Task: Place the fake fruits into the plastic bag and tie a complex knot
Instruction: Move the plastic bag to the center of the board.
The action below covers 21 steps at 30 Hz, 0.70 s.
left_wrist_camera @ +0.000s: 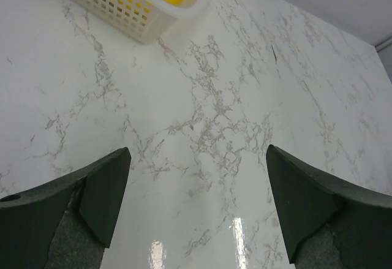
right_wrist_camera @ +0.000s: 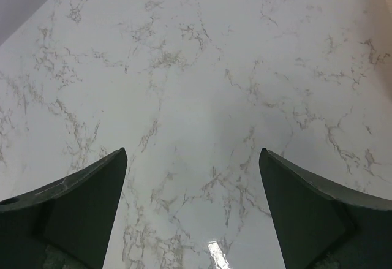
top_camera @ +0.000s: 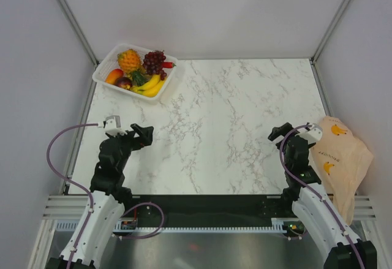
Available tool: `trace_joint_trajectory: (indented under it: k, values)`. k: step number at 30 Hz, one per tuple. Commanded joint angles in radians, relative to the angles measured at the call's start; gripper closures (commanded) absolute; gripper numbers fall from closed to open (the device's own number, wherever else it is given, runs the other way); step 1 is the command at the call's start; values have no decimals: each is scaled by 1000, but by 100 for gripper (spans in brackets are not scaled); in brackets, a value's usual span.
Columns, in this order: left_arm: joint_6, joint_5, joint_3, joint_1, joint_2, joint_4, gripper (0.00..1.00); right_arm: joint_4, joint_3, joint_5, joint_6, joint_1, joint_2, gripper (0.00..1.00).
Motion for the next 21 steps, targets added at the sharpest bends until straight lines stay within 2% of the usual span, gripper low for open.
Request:
trace_joint_trajectory:
  k: [1,5,9,10,11,12,15,16,21]
  values:
    - [34,54,-13,1,-11,80,0,-6,47,36,-19,0,3,2]
    - [38,63,-16,1,-13,83,0,-117,127,90,-48,-2,9,2]
    - [38,71,-20,1,-16,90,0,-345,390,305,-55,0,90,2]
    - [36,73,-20,1,-13,95,0,-385,434,341,-60,-2,151,2]
    - [36,73,-20,1,-7,98,0,-483,477,453,-52,-2,187,2]
    - [36,76,-20,3,-5,101,0,-532,544,501,-39,0,223,2]
    - [36,85,-17,1,7,104,0,-684,593,624,96,-2,345,2]
    - [38,86,-17,1,7,104,0,-744,591,648,188,-9,381,2]
    - [39,93,-25,1,-11,104,0,-728,545,643,285,-110,397,2]
